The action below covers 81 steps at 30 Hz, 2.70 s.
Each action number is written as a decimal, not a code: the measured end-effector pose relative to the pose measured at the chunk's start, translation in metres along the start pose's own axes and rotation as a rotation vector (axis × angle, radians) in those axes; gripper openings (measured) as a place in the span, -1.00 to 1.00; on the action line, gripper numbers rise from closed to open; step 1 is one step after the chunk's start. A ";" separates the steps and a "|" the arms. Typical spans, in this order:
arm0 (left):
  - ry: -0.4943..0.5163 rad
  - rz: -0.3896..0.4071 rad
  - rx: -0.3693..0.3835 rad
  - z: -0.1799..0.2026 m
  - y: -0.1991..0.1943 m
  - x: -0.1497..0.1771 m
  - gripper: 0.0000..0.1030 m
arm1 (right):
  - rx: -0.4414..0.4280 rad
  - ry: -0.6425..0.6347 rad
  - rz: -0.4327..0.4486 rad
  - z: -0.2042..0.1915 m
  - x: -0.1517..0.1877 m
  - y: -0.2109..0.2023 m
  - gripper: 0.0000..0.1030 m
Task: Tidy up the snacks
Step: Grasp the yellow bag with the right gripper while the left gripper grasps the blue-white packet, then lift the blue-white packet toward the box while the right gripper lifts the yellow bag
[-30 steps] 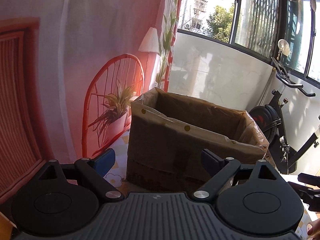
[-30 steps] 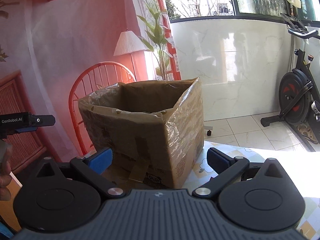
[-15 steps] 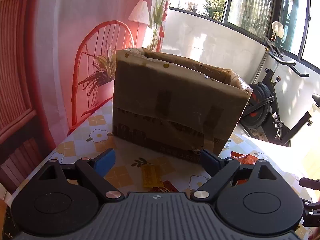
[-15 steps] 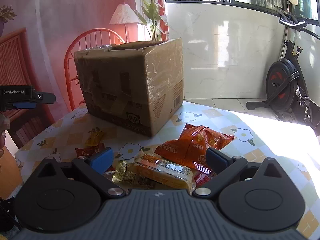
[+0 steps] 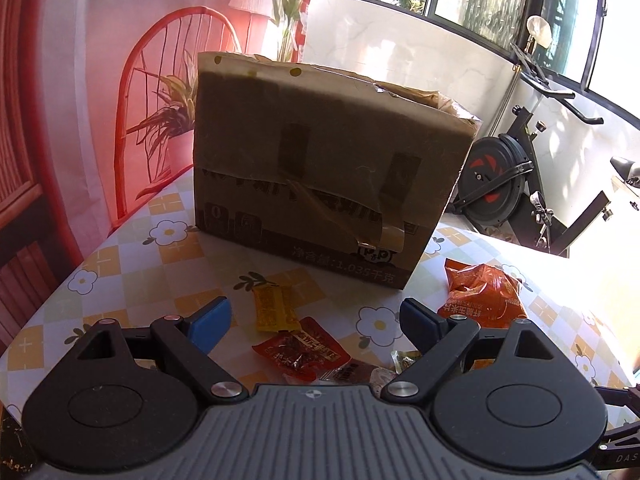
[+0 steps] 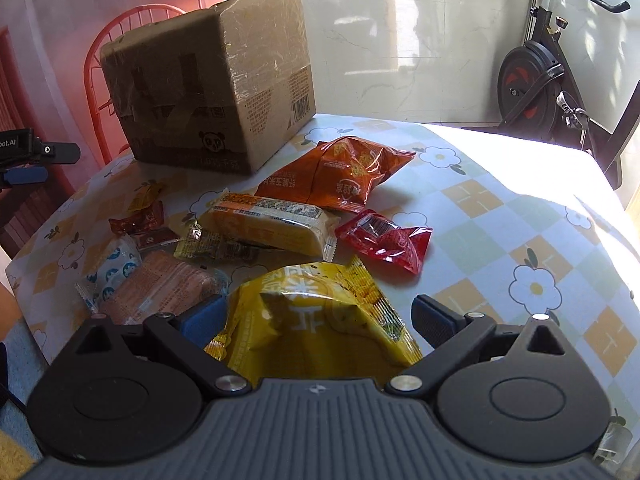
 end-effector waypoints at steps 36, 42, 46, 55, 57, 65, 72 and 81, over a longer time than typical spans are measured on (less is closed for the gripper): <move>0.152 -0.266 0.167 0.040 0.042 0.085 0.01 | -0.069 -0.012 0.144 -0.035 -0.045 -0.002 0.70; 0.193 -0.277 0.185 0.047 0.046 0.099 -0.23 | -0.067 0.002 0.140 -0.031 -0.041 -0.002 0.70; 0.204 -0.300 0.189 0.050 0.049 0.106 -0.16 | -0.073 0.002 0.137 -0.032 -0.040 -0.001 0.70; 0.184 -0.306 0.201 0.051 0.061 0.108 -0.33 | -0.074 0.012 0.131 -0.029 -0.038 0.001 0.70; 0.162 -0.294 0.240 0.050 0.057 0.103 -0.35 | -0.073 0.014 0.134 -0.028 -0.038 0.000 0.70; 0.156 -0.149 0.231 0.048 0.028 0.063 -0.35 | -0.064 0.011 0.167 -0.025 -0.051 -0.005 0.70; 0.167 -0.004 0.154 0.035 0.009 0.006 -0.35 | -0.073 -0.033 0.210 -0.035 -0.082 -0.005 0.70; 0.184 0.117 0.143 0.031 -0.007 -0.059 -0.35 | -0.080 -0.068 0.319 -0.046 -0.136 -0.028 0.70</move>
Point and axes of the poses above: each gripper's, at about its wrist camera, not at the fingertips, and y roughly the way its jaws point, z to its right, x to its underside, the point moved 8 cm from there along y, roughly the way its jaws point, and after that the axes turned 3 degrees about -y, right-handed, at the moved point
